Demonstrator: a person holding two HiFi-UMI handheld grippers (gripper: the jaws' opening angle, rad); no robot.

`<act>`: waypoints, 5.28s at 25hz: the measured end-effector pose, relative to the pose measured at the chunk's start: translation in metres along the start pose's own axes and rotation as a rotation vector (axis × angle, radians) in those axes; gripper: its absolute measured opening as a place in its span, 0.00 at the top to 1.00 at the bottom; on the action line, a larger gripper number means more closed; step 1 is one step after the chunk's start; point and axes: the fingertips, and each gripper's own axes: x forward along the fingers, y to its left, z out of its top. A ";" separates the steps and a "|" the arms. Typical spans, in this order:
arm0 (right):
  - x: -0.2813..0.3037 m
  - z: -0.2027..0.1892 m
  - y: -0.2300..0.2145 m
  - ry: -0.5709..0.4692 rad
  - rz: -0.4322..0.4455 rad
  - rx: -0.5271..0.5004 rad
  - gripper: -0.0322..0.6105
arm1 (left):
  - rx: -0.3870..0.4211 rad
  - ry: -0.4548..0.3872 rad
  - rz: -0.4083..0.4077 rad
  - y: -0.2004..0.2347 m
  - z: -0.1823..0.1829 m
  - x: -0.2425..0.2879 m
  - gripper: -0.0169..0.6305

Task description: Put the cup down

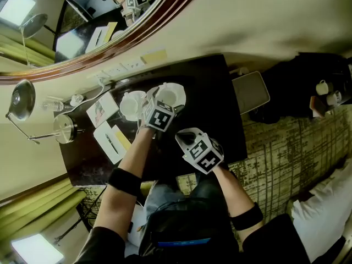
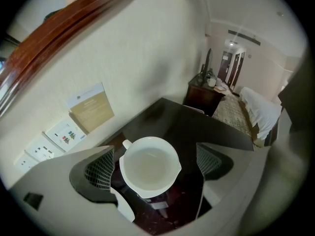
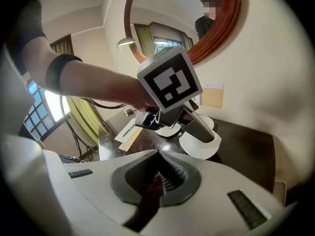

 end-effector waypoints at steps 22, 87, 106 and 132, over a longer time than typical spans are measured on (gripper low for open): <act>-0.052 0.022 0.015 -0.050 -0.082 -0.114 0.94 | -0.107 -0.293 0.150 -0.068 -0.035 -0.199 0.89; 0.062 0.018 -0.085 -0.265 -0.350 0.057 0.15 | -0.433 -0.394 0.204 -0.024 -0.142 -0.213 0.97; 0.122 0.059 -0.128 -0.275 -0.169 -0.171 0.25 | -0.490 -0.381 0.201 -0.025 -0.124 -0.168 0.97; 0.025 -0.002 -0.095 -0.309 -0.071 -0.221 0.29 | -0.502 -0.370 0.238 -0.061 -0.128 -0.151 0.97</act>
